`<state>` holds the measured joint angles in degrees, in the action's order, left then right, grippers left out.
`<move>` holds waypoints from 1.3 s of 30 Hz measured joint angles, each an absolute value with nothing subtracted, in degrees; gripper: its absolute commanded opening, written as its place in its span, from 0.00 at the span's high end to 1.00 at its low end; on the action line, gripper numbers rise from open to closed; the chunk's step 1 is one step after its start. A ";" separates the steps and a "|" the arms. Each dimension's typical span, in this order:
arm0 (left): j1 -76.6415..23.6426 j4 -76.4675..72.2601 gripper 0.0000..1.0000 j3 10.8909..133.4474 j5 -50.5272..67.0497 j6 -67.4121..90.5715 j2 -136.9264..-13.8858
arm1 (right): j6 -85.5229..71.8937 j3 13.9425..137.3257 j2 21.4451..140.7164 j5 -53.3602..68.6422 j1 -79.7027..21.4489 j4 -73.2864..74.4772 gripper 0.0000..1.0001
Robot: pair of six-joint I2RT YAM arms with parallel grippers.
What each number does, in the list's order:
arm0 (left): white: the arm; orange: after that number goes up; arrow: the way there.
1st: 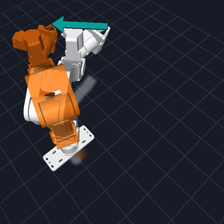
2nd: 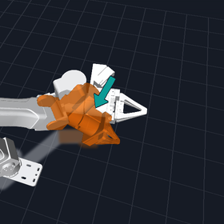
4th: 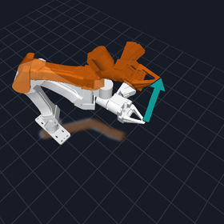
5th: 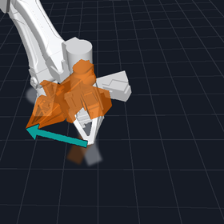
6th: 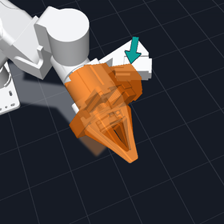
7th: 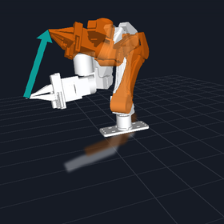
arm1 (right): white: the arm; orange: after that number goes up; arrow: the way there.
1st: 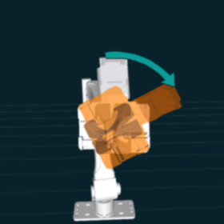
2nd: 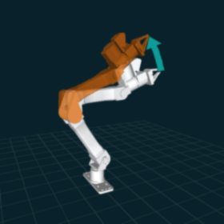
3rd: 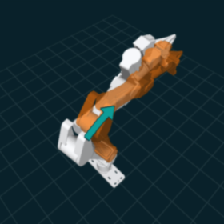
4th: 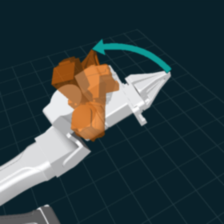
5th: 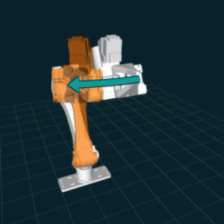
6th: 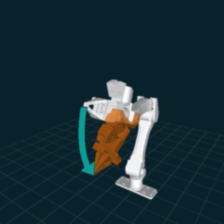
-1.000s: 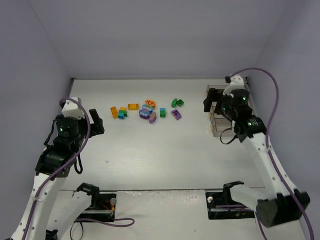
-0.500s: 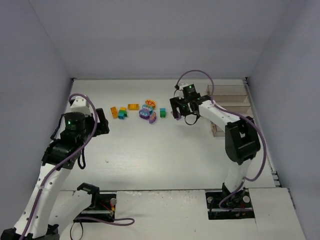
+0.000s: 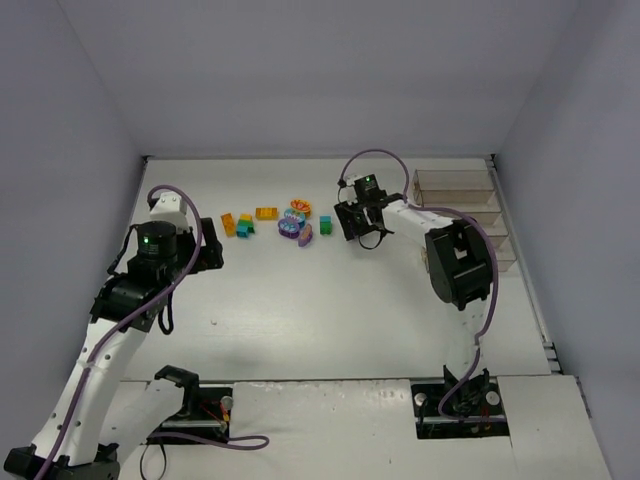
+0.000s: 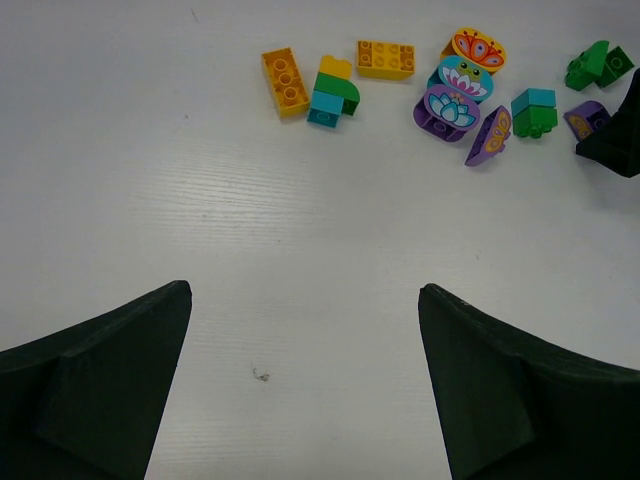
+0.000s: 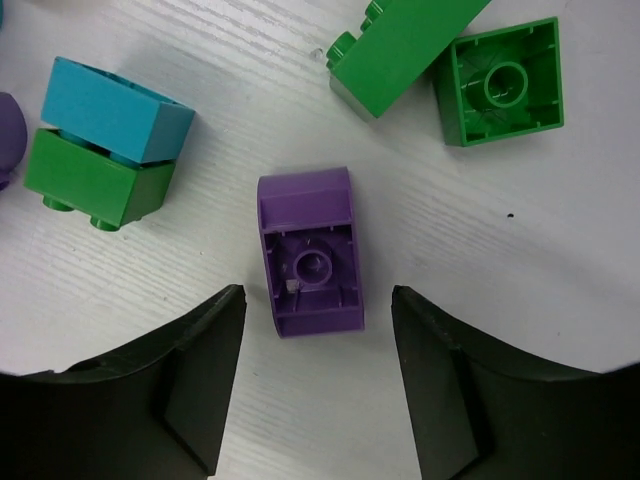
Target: Sort the legos into containers by color
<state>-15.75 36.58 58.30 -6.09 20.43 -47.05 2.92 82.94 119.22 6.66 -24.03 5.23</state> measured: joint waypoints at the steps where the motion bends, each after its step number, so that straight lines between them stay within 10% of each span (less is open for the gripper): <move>1: -15.75 36.60 0.11 58.26 -6.00 20.43 -47.05 | 3.11 82.94 119.37 6.66 -23.99 4.86 0.50; 7: -15.75 36.56 0.11 58.26 -5.74 20.47 -47.16 | 3.57 82.94 119.98 6.20 -23.99 3.27 1.00; 39: -15.75 37.21 0.11 56.42 -4.64 25.43 -45.56 | -34.02 98.70 120.18 -9.02 2.02 6.66 0.96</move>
